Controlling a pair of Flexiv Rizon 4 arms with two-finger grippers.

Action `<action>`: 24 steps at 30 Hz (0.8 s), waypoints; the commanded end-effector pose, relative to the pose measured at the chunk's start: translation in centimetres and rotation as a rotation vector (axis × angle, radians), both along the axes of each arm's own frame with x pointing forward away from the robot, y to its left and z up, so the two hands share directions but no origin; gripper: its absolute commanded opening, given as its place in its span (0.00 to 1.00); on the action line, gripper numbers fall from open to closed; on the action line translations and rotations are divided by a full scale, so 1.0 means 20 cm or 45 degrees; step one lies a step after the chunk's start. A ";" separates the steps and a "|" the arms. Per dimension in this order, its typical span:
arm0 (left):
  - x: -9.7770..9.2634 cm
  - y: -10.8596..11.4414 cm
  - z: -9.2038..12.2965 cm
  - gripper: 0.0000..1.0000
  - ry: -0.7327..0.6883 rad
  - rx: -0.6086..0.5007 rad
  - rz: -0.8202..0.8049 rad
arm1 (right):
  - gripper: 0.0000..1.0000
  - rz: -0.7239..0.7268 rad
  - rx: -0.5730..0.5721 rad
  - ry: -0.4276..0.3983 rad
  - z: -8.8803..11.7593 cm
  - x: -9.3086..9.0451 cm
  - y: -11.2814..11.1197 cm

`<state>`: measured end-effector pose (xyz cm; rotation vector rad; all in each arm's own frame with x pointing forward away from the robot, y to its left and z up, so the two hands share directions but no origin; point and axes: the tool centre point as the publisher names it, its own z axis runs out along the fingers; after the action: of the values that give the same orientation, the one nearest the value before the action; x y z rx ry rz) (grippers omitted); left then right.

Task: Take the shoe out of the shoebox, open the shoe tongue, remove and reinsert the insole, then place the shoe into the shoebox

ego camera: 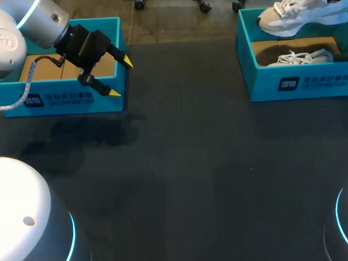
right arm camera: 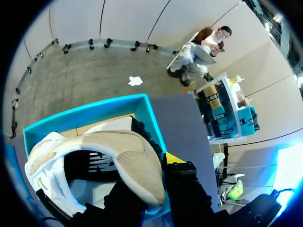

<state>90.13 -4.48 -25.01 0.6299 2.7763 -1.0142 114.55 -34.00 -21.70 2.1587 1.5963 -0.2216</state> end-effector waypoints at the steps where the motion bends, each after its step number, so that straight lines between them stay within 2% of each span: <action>1: 0.00 0.00 0.00 1.00 0.001 0.004 0.000 | 0.00 0.012 0.006 0.004 -0.07 0.00 -0.02; 6: 0.00 0.00 0.00 1.00 0.001 0.004 0.000 | 0.00 0.016 -0.032 0.018 -0.15 0.00 -0.02; 15: 0.00 0.00 0.00 1.00 0.001 0.004 0.000 | 0.00 -0.002 0.005 0.013 -0.28 0.02 -0.03; 24: 0.00 0.00 0.00 1.00 0.001 0.004 0.000 | 0.00 -0.043 0.010 -0.003 -0.40 0.08 -0.06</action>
<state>90.13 -4.49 -25.00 0.6301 2.7763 -1.0141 115.16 -35.02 -29.07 2.1850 1.5617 -0.2161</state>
